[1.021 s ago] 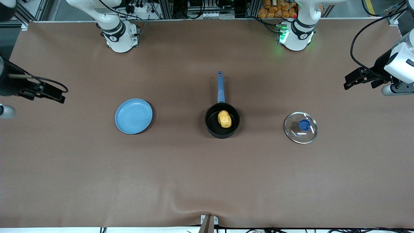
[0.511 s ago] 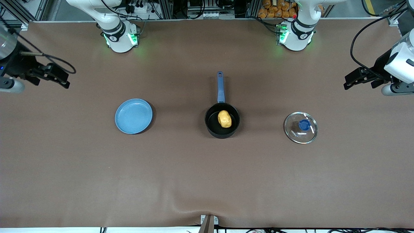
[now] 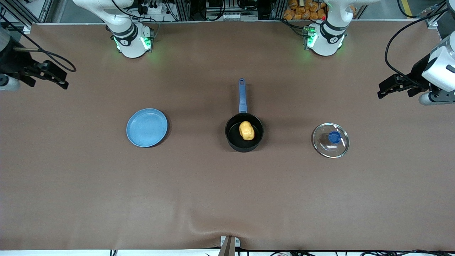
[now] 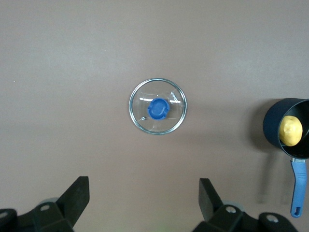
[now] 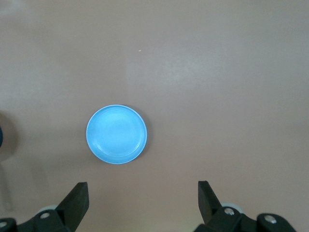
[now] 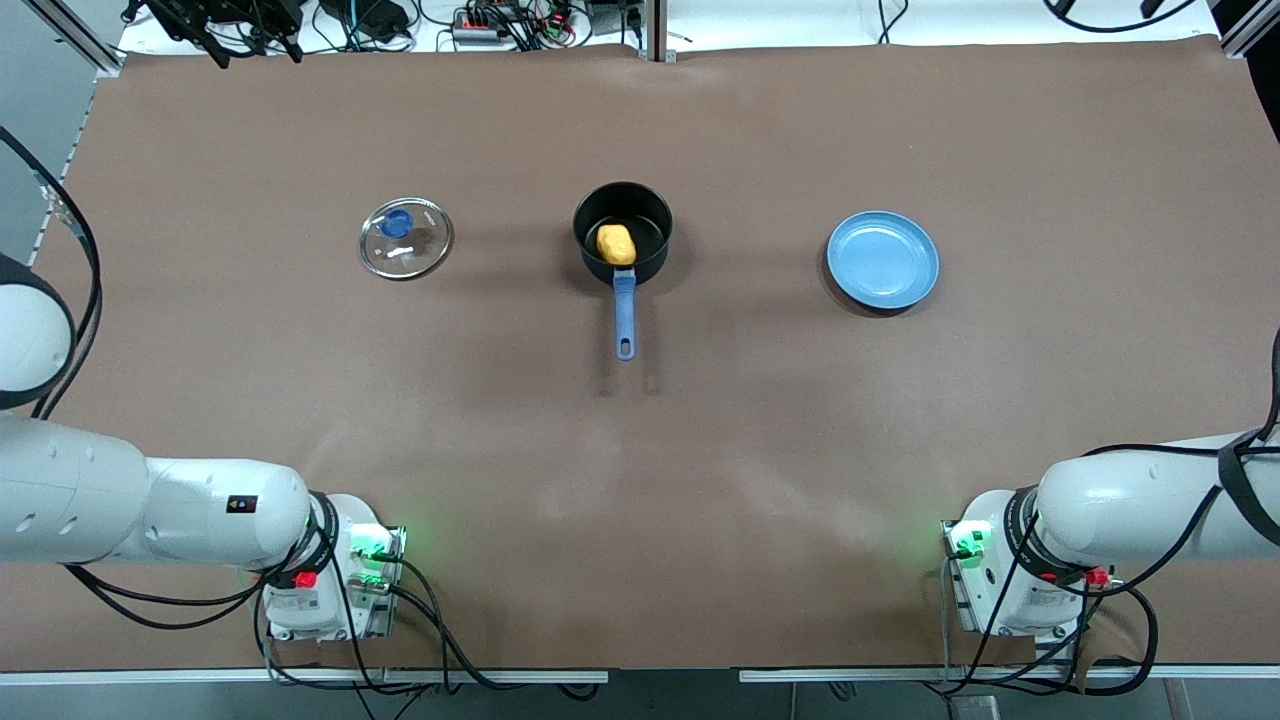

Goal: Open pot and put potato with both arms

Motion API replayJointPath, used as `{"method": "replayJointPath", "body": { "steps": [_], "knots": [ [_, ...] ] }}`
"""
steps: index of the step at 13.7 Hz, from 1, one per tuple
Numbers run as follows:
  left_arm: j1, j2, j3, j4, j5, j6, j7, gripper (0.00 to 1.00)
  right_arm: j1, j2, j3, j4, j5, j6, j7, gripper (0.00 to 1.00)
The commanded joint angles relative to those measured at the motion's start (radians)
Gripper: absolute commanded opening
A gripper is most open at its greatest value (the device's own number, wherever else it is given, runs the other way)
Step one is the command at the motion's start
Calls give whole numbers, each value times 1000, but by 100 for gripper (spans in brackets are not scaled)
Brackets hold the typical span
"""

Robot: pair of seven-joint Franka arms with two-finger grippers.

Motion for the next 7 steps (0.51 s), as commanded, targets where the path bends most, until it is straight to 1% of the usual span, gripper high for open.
{"method": "replayJointPath", "body": {
  "steps": [1, 7],
  "knots": [
    [4, 1, -3, 11, -20, -1, 22, 100, -18, -16, -21, -18, 11, 14, -91, 100],
    [4, 1, -1, 11, -20, -1, 20, 100, -16, -16, -21, -18, 26, 11, -83, 100]
  ]
}}
